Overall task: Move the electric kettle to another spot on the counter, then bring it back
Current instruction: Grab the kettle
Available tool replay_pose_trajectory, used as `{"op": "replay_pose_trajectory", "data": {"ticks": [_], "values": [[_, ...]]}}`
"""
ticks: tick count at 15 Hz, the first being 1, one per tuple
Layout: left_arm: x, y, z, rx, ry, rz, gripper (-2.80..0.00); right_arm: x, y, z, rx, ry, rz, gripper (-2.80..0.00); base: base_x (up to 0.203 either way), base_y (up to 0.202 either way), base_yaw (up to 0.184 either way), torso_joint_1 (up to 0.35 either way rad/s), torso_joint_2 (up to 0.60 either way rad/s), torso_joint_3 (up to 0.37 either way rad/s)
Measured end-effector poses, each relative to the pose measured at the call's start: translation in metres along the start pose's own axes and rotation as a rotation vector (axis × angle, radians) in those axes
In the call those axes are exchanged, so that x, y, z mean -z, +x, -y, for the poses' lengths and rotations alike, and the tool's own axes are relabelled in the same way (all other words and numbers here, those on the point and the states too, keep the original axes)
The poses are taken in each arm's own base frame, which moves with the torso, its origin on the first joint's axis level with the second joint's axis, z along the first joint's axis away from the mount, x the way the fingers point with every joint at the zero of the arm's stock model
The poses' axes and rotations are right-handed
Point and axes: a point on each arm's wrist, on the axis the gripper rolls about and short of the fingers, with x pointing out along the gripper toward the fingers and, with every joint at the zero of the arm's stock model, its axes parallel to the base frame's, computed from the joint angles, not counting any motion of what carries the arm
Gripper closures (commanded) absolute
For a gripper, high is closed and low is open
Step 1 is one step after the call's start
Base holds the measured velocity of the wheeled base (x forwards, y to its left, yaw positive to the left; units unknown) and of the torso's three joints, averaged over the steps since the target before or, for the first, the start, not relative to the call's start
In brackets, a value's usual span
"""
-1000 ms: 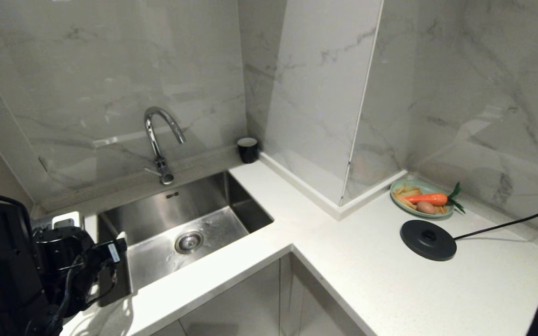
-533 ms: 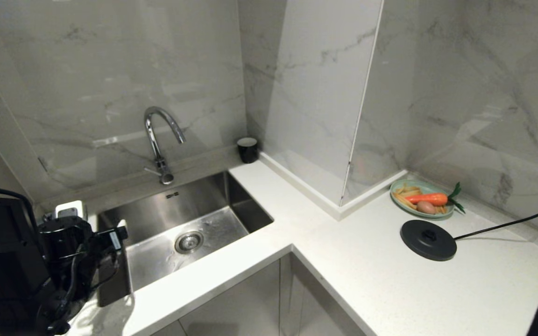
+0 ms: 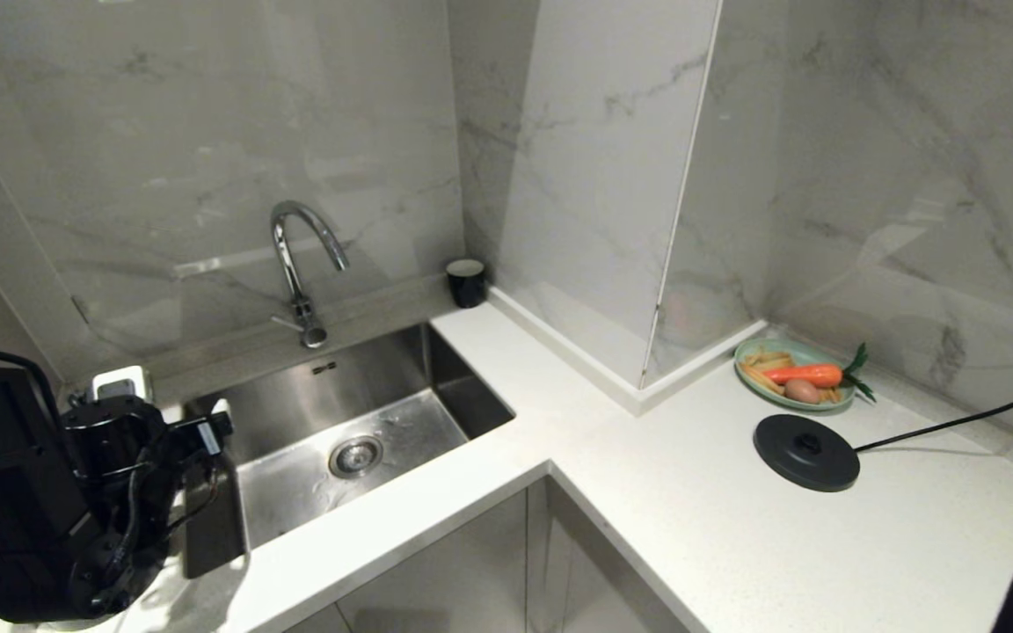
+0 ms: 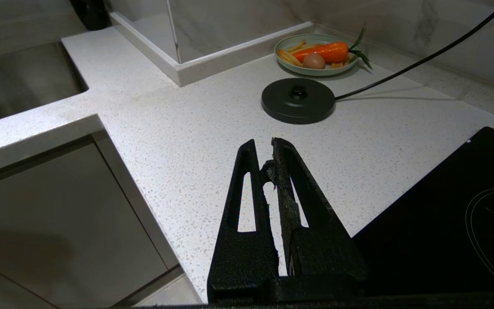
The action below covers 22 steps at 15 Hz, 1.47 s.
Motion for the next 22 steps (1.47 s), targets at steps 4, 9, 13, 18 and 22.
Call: {"op": "replay_pose_trajectory", "data": {"ticks": [4, 9, 13, 18, 22], "values": [[-0.0023, 0.0026, -0.002, -0.008, 0.0, 0.011, -2.8, 0.0, 0.0, 0.0, 0.001, 0.0, 0.0, 0.0, 0.0, 0.0, 0.0, 0.0, 0.0, 0.0], [-0.0023, 0.0024, -0.004, -0.014, 0.012, 0.009, -2.8, 0.0, 0.0, 0.0, 0.0, 0.0, 0.001, 0.0, 0.0, 0.0, 0.0, 0.0, 0.0, 0.0], [-0.0026, 0.0021, -0.0041, -0.015, 0.013, 0.009, -2.8, -0.0002, -0.0001, 0.0, 0.0, 0.0, 0.001, 0.0, 0.0, 0.0, 0.0, 0.0, 0.0, 0.0], [-0.0024, 0.0021, -0.004, -0.015, 0.014, 0.009, -2.8, -0.0001, 0.0, 0.0, 0.0, 0.0, 0.001, 0.0, 0.0, 0.0, 0.0, 0.0, 0.0, 0.0], [-0.0022, 0.0013, -0.0051, -0.017, 0.015, 0.006, -2.8, -0.0001, 0.0, 0.0, 0.0, 0.0, 0.001, 0.0, 0.0, 0.0, 0.0, 0.0, 0.0, 0.0]]}}
